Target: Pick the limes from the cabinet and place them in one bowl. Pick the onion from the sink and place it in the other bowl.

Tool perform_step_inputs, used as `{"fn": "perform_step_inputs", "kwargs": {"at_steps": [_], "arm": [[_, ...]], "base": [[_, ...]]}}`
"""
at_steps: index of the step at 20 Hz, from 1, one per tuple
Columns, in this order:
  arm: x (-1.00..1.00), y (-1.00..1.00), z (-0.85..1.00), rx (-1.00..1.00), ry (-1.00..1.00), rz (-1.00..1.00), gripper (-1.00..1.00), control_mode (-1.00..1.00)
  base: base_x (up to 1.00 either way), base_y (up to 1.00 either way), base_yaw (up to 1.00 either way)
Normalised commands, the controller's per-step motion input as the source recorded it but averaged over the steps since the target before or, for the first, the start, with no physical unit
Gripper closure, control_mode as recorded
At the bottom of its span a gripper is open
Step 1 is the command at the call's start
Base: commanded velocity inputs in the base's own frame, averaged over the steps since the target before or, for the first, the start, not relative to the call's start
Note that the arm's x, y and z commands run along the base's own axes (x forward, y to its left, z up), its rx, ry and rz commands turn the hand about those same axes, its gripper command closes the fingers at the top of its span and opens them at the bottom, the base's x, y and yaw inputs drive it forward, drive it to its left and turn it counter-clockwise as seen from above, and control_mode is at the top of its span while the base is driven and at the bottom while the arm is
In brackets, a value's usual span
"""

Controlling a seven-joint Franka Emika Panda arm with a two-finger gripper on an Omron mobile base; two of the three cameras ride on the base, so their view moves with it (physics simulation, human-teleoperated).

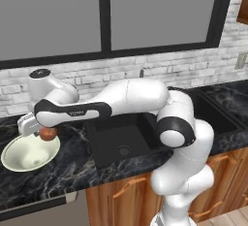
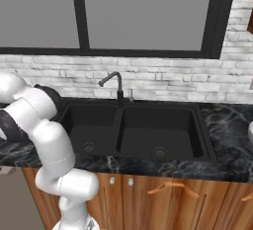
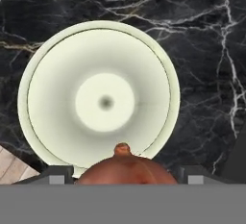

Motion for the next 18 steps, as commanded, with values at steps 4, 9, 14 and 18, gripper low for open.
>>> {"fn": "perform_step_inputs", "kwargs": {"at_steps": [4, 9, 14, 18], "arm": [[0.08, 0.33, -0.29, -0.03, 0.04, -0.02, 1.00, -1.00], [0.01, 0.33, -0.24, -0.19, 0.08, -0.08, 1.00, -1.00], [0.04, 0.00, -0.38, -0.10, 0.00, -0.07, 1.00, -1.00], [0.04, -0.02, -0.49, -0.06, -0.03, -0.09, 1.00, -1.00]], "base": [[0.00, 0.00, 0.00], [0.00, 0.00, 0.00], [0.00, 0.00, 0.00], [0.00, 0.00, 0.00]]}}
